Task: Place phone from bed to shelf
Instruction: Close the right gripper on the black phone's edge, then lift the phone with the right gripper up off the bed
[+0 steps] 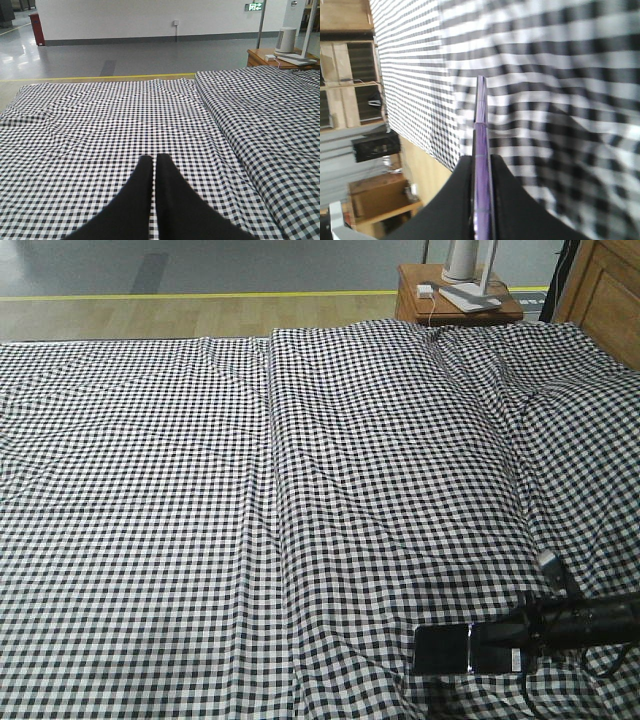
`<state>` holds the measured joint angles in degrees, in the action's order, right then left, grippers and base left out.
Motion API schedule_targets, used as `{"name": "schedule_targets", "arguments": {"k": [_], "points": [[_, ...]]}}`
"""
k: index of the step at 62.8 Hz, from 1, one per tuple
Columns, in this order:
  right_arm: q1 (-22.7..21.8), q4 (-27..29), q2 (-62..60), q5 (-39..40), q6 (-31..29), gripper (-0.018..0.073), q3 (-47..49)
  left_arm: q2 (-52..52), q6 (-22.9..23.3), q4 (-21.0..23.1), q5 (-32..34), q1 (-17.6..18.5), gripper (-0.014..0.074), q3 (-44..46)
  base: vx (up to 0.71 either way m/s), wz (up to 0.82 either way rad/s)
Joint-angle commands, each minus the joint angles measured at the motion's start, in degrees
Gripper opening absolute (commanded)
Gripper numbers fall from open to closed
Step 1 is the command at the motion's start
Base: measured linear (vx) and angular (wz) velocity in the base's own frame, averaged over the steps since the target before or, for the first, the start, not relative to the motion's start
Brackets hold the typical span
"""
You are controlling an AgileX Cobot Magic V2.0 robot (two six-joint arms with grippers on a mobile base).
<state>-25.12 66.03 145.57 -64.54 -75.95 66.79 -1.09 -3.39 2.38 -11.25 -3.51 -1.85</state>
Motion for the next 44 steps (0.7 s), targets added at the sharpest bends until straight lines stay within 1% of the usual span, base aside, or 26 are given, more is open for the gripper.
{"name": "schedule_targets", "arguments": {"k": [1, 12, 22, 34, 44], "points": [[0.08, 1.5, -9.16, -9.34, -1.44, -0.0002, -3.24, -0.48, 0.0, 0.53, 3.99, -0.02, 0.0001, -0.41, 0.0, 0.0], [0.14, 1.5, -21.39, -9.34, -2.16, -0.0002, -8.76, -0.48, 0.0, 0.53, 3.99, -0.02, 0.0001, -0.41, 0.0, 0.0], [0.97, 0.77, -31.65, -9.34, -1.42, -0.0002, -9.68, -0.48, 0.0, 0.53, 3.99, -0.02, 0.0001, -0.41, 0.0, 0.0], [5.41, 2.16, -40.41, -9.3, -2.15, -0.0002, -9.62, -0.48, 0.0, 0.53, 3.99, -0.02, 0.0001, -0.41, 0.0, 0.0], [11.58, 1.96, -45.15, -9.3, -1.19, -0.0002, -9.62, -0.48, 0.0, 0.53, 3.99, -0.02, 0.0001, -0.41, 0.0, 0.0]]}}
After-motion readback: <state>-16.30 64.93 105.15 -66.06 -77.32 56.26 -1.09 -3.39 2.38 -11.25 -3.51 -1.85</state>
